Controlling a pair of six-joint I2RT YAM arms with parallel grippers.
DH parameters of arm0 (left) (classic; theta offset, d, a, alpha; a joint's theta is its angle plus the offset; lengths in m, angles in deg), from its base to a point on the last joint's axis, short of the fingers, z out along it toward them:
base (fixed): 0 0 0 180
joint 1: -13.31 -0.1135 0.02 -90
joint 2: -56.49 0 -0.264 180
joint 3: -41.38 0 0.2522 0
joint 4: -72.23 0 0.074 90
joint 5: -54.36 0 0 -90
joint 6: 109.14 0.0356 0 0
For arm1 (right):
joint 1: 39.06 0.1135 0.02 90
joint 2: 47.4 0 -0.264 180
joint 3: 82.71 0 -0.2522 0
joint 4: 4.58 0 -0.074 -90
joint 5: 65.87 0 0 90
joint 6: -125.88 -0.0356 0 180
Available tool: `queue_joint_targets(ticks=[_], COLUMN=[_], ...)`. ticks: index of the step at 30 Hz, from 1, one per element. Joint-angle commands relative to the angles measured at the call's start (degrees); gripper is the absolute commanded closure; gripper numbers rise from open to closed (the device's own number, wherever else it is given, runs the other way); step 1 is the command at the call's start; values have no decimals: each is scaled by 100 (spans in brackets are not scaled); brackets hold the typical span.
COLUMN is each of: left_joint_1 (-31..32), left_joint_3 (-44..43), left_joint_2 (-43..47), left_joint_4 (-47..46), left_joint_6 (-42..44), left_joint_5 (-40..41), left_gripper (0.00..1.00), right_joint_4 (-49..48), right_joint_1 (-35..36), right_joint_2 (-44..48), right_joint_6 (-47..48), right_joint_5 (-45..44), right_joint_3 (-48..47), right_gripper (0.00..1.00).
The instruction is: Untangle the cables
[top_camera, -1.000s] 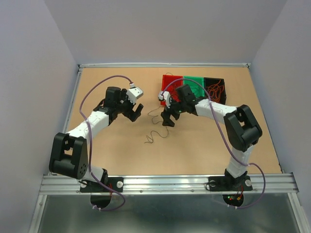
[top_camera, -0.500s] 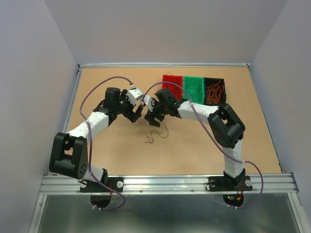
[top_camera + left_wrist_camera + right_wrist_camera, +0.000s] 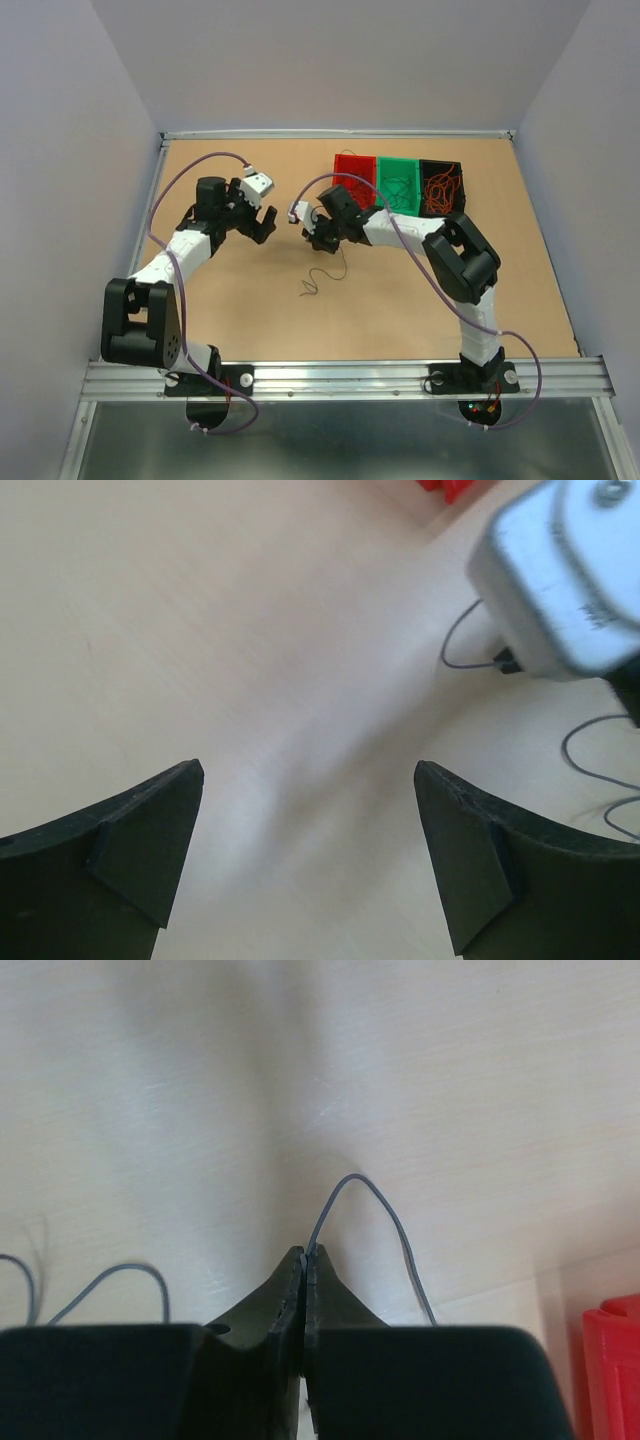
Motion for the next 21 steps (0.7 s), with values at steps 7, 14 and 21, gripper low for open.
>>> queue_joint_targets(ticks=[7, 14, 21], left_joint_1=[-708, -717, -726], left_joint_3=[61, 61, 35], left_joint_2=[466, 431, 369], left_joint_4=[-572, -563, -519], left_joint_6=[-382, -356, -320], left_joint_5=[-491, -544, -579], left_gripper=[1, 1, 1], right_joint_4=[-164, -33, 231], right_joint_1=[6, 6, 41], right_joint_2=[1065, 1435, 1347], right_joint_6=[-275, -249, -188], right_joint_5=[896, 1442, 1276], right_joint_3=[503, 864, 802], right_gripper=[81, 23, 0])
